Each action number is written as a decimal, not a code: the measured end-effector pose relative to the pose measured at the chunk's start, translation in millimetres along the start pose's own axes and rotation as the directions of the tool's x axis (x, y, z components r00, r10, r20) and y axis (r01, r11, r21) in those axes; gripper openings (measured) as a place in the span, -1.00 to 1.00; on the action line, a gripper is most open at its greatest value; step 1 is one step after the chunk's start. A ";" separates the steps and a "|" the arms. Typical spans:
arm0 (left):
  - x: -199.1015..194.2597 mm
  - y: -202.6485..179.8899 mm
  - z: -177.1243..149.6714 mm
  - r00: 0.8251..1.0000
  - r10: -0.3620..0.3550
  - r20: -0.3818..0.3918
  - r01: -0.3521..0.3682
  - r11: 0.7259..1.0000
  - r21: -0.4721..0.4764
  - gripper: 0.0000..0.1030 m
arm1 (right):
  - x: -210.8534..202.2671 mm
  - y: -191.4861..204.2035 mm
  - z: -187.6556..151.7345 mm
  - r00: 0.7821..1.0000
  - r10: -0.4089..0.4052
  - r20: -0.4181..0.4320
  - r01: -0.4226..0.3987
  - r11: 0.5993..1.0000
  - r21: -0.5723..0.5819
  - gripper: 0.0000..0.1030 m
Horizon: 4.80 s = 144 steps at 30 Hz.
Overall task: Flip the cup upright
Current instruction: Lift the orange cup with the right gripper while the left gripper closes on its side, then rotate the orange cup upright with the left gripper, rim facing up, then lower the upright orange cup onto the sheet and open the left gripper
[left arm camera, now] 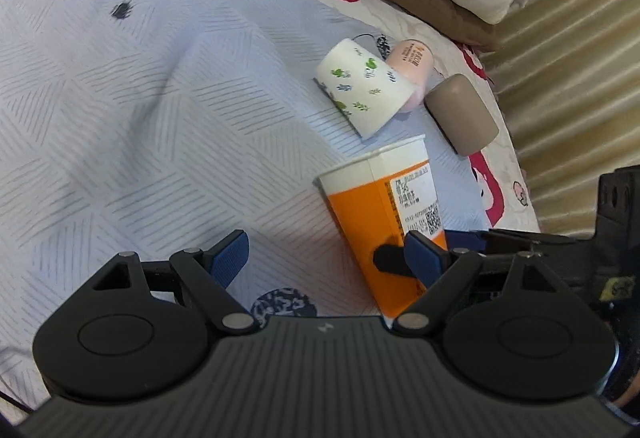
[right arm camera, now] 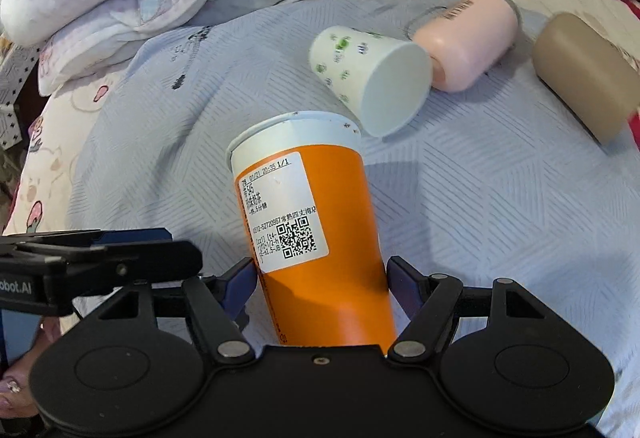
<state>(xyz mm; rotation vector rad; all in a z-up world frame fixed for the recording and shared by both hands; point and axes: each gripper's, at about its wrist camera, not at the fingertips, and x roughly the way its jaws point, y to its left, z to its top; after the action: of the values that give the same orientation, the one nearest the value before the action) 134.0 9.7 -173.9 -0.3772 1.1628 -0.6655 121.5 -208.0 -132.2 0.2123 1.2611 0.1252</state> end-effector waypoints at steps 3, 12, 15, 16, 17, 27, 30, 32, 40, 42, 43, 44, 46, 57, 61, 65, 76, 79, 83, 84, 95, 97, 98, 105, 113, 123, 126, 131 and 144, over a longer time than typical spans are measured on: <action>8.1 -5.7 -3.1 0.999 -0.030 -0.017 0.030 1.000 -0.006 0.64 | -3.7 -0.8 -10.7 1.000 0.004 0.010 -0.004 1.000 -0.016 0.48; 25.0 -22.2 -12.1 0.982 -0.178 -0.070 0.176 0.984 -0.033 0.64 | -13.5 3.3 -28.7 0.999 0.018 0.027 -0.015 0.992 -0.123 0.47; 26.8 -29.0 -13.7 0.992 -0.118 -0.050 0.118 0.993 0.006 0.64 | -13.8 1.0 -31.9 0.999 0.044 0.029 -0.041 0.993 -0.109 0.47; 27.6 -28.6 -14.5 0.991 -0.120 -0.057 0.120 0.993 0.005 0.64 | -13.7 1.4 -33.0 0.999 0.035 0.037 -0.031 0.993 -0.110 0.47; 29.0 -27.5 -15.8 0.989 -0.129 -0.068 0.129 0.992 -0.005 0.64 | -13.5 1.6 -34.0 0.999 0.027 0.045 -0.021 0.993 -0.112 0.47; 17.2 -35.7 -23.5 0.999 -0.040 0.025 0.038 0.997 0.063 0.50 | -20.2 2.7 -45.8 0.985 0.157 0.069 -0.146 0.979 -0.141 0.40; 1.4 -45.6 -23.3 0.995 -0.020 0.098 0.007 0.991 0.133 0.47 | -25.3 15.6 -45.0 0.984 0.152 0.097 -0.121 0.956 -0.266 0.40; -7.8 -50.1 -22.2 0.989 -0.004 0.147 -0.021 0.985 0.168 0.46 | -28.1 23.4 -42.5 0.981 0.145 0.126 -0.095 0.936 -0.340 0.40; -32.5 -56.7 -18.2 0.961 0.001 0.276 -0.079 0.959 0.271 0.44 | -29.8 32.6 -36.1 0.943 0.206 0.260 -0.067 0.887 -0.457 0.39; -39.7 -56.1 -18.4 0.948 -0.001 0.317 -0.097 0.951 0.293 0.44 | -31.1 39.2 -37.0 0.927 0.210 0.311 -0.027 0.864 -0.503 0.39; -41.3 -56.5 -18.1 0.943 -0.002 0.334 -0.106 0.946 0.305 0.44 | -31.0 40.9 -37.0 0.917 0.220 0.332 -0.017 0.854 -0.519 0.39; -43.1 -56.1 -17.9 0.936 -0.001 0.353 -0.117 0.942 0.313 0.44 | -30.7 41.4 -35.0 0.905 0.238 0.353 -0.013 0.845 -0.535 0.39; -45.7 -54.5 -14.3 0.922 0.005 0.387 -0.146 0.930 0.337 0.44 | -27.7 44.1 -30.9 0.884 0.255 0.392 0.004 0.833 -0.553 0.39; -30.6 -44.0 24.3 0.892 0.006 0.453 -0.183 0.920 0.347 0.44 | 10.6 62.6 -5.4 0.767 0.197 0.611 0.229 0.806 -0.546 0.41; -22.4 -34.8 29.4 0.892 0.021 0.451 -0.196 0.918 0.345 0.44 | 24.3 62.7 6.7 0.776 0.194 0.601 0.198 0.829 -0.523 0.41; -14.5 -27.7 28.6 0.901 0.050 0.432 -0.217 0.913 0.346 0.44 | 40.5 63.3 12.4 0.793 0.191 0.578 0.174 0.838 -0.517 0.41; -3.1 -43.0 17.8 0.908 0.065 0.415 -0.255 0.871 0.419 0.46 | 60.4 48.0 15.6 0.830 0.201 0.520 0.072 0.886 -0.457 0.39; -4.7 -38.4 20.0 0.911 0.050 0.410 -0.224 0.893 0.389 0.47 | 60.7 47.9 14.3 0.829 0.189 0.527 0.078 0.893 -0.443 0.39; -7.8 -29.0 22.9 0.922 0.017 0.388 -0.163 0.924 0.347 0.47 | 61.2 50.5 16.1 0.827 0.178 0.533 0.098 0.888 -0.449 0.39; -8.1 -26.4 23.4 0.928 0.002 0.372 -0.136 0.933 0.334 0.49 | 61.6 50.8 15.7 0.829 0.175 0.531 0.100 0.888 -0.448 0.39; -9.4 -23.1 24.2 0.954 -0.010 0.301 -0.082 0.952 0.293 0.53 | 62.2 48.7 16.3 0.824 0.144 0.548 0.116 0.904 -0.412 0.65; -7.7 -25.7 23.8 0.952 0.004 0.305 -0.097 0.952 0.289 0.53 | 57.0 43.7 17.0 0.820 0.141 0.555 0.127 0.900 -0.417 0.65; -6.8 -27.1 23.2 0.950 0.006 0.313 -0.101 0.952 0.288 0.53 | 54.5 42.9 11.4 0.816 0.145 0.559 0.128 0.899 -0.419 0.64; -6.4 -31.3 19.5 0.944 -0.023 0.330 -0.079 0.953 0.292 0.53 | 45.7 39.6 -2.7 0.821 0.151 0.551 0.105 0.908 -0.405 0.39; -6.3 -38.6 13.0 0.941 0.028 0.336 -0.136 0.943 0.303 0.55 | 45.2 40.7 -3.2 0.806 0.123 0.580 0.166 0.892 -0.420 0.48; -16.0 -49.2 -0.2 0.937 0.125 0.326 -0.228 0.926 0.300 0.57 | 26.8 31.5 -14.6 0.798 0.135 0.587 0.143 0.904 -0.403 0.54; -23.9 -52.5 -11.3 0.932 0.130 0.338 -0.228 0.935 0.270 0.57 | 15.9 25.7 -28.4 0.795 0.166 0.584 0.116 0.902 -0.415 0.54; -35.3 -65.4 -26.6 0.912 0.224 0.344 -0.316 0.917 0.241 0.57 | -3.1 7.9 -58.0 0.813 0.183 0.553 0.081 0.905 -0.418 0.54; -86.1 -120.0 -36.3 0.871 0.402 0.281 -0.457 0.874 0.166 0.59 | -87.7 -29.8 -85.9 0.829 0.095 0.551 0.139 0.920 -0.367 0.54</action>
<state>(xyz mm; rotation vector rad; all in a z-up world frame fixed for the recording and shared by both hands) 45.6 -21.6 -54.2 0.0081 0.8860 -0.3391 12.5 -247.7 -82.3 -0.1168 0.6234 0.2729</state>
